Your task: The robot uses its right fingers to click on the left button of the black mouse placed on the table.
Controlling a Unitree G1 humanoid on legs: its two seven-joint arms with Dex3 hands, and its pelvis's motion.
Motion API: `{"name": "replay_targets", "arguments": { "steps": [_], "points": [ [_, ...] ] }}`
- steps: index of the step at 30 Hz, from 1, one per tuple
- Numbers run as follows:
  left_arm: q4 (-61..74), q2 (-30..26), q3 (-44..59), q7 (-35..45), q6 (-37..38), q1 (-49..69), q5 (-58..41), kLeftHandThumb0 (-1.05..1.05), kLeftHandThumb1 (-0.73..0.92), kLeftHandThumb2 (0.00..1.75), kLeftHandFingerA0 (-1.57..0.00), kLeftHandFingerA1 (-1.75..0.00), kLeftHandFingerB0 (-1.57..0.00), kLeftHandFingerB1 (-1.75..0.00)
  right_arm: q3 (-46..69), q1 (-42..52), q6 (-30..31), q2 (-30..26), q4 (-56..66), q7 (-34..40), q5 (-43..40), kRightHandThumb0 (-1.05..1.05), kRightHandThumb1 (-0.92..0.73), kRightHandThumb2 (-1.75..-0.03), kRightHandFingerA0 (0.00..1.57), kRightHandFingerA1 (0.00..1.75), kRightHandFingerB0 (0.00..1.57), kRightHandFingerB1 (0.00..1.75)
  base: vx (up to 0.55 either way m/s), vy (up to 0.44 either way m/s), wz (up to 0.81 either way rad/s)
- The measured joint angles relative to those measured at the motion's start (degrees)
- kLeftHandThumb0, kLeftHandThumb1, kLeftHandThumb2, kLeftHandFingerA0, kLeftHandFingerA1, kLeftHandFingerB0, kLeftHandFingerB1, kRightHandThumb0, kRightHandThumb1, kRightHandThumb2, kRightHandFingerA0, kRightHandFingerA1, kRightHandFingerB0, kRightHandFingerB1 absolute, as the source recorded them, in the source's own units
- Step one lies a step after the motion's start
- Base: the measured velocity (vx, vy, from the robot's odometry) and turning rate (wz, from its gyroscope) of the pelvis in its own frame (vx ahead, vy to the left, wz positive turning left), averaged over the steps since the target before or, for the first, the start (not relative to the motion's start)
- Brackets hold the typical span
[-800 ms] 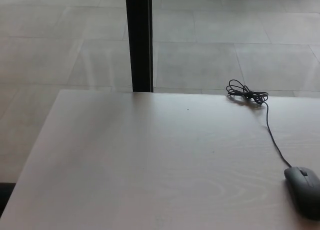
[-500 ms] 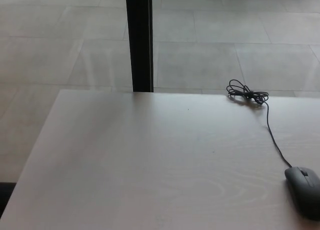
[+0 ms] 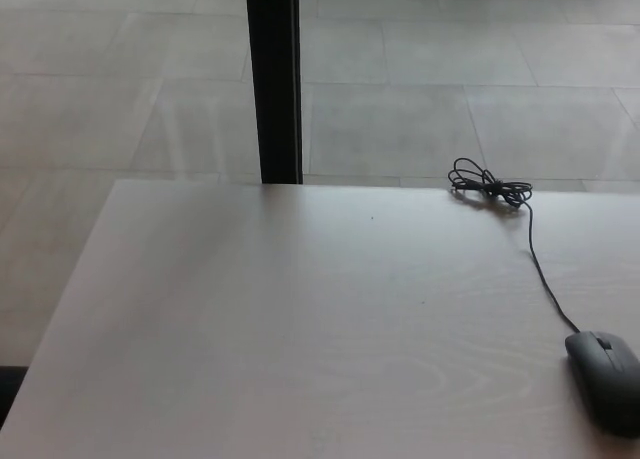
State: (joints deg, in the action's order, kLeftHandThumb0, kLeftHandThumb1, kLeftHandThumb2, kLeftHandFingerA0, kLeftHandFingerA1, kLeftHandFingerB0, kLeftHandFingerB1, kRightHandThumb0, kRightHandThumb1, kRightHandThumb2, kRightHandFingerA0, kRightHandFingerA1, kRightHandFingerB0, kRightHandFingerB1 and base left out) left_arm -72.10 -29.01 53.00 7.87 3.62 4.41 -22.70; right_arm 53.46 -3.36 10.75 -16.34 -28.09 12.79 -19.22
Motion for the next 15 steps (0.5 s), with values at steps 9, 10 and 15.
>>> {"name": "replay_targets", "arguments": {
  "steps": [9,10,15],
  "points": [
    [-0.2,-0.4,-0.6,0.2,0.0,-0.4,-1.8,-0.88,0.92,0.74,-0.71,-0.66,-0.46,-0.48,-7.0,-9.4,-0.4,-7.4,0.7,2.3,1.2,-0.49,-0.75,-0.62,0.50,0.44,0.32,0.32,0.00,0.000,0.00],
    [-0.2,-0.4,-0.6,0.2,0.0,-0.4,-2.2,-0.88,0.92,0.74,-0.71,-0.66,-0.46,-0.48,-8.8,-10.1,-0.8,-7.4,1.9,2.1,1.5,-0.49,-0.75,-0.62,0.50,0.44,0.32,0.32,0.00,0.000,0.00],
    [-0.3,-0.4,-0.6,0.2,0.0,-0.6,-3.0,-0.91,0.92,0.73,-0.72,-0.66,-0.50,-0.50,-16.1,-9.6,-0.8,-7.3,10.6,1.9,3.7,-0.64,-0.73,-0.62,0.54,0.48,0.37,0.34,0.00,0.000,0.00]
  ]
}}
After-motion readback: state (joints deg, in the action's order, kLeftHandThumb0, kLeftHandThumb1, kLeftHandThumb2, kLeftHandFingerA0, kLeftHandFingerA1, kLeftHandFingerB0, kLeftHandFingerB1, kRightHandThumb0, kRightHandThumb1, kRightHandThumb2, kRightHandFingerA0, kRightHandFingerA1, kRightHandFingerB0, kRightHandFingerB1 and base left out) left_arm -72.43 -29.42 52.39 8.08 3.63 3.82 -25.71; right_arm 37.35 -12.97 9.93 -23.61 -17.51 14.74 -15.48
